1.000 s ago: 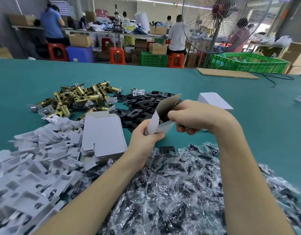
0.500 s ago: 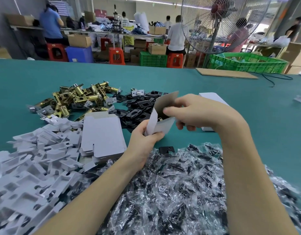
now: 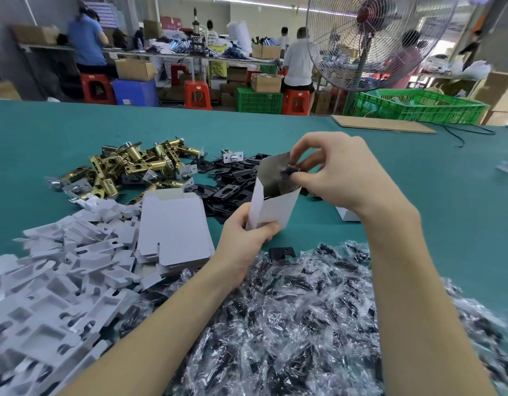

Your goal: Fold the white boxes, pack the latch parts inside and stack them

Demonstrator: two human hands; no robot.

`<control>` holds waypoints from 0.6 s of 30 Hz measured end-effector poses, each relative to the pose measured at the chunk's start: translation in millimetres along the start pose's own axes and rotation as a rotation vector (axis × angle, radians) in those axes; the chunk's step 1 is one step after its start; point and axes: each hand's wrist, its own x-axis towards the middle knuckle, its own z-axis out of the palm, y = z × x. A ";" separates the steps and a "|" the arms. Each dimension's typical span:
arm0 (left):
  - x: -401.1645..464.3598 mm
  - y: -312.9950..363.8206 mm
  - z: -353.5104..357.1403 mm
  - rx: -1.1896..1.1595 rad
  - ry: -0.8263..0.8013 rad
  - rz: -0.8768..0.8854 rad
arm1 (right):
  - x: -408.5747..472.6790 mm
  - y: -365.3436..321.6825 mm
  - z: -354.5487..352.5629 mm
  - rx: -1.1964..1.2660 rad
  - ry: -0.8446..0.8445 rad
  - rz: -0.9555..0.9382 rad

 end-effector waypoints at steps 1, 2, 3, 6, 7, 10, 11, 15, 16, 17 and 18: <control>-0.4 0.2 0.0 -0.010 -0.001 -0.002 | 1.4 0.6 3.6 -0.016 0.033 -0.015; -0.8 0.1 -0.1 -0.016 -0.004 -0.003 | 2.8 1.1 6.8 -0.033 0.056 -0.028; -1.0 0.0 -0.6 -0.017 -0.010 -0.003 | 3.7 1.2 10.0 -0.058 0.072 -0.035; -0.9 -0.5 -0.8 -0.017 -0.029 -0.006 | 4.8 0.3 16.0 -0.174 0.099 -0.029; -0.5 -0.6 -0.6 -0.021 -0.029 -0.010 | 5.0 -0.4 16.4 -0.205 0.098 -0.030; 0.5 -0.5 -0.6 -0.039 -0.026 -0.020 | 4.4 -4.4 15.1 -0.279 0.064 -0.042; 0.9 -0.7 -0.8 -0.044 -0.027 -0.018 | 4.1 -6.0 15.0 -0.293 0.032 -0.048; 1.4 -1.4 -1.1 -0.045 -0.037 -0.016 | 1.5 -9.7 15.2 -0.354 -0.200 -0.037; 1.5 -1.7 -1.3 -0.041 -0.040 -0.018 | 1.2 -11.2 14.7 -0.370 -0.250 -0.024; 1.6 -2.0 -1.5 -0.041 -0.041 -0.021 | 1.1 -13.0 13.5 -0.374 -0.264 -0.017; 2.0 -2.4 -1.4 -0.049 -0.038 -0.025 | 1.0 -15.0 11.4 -0.367 -0.246 -0.015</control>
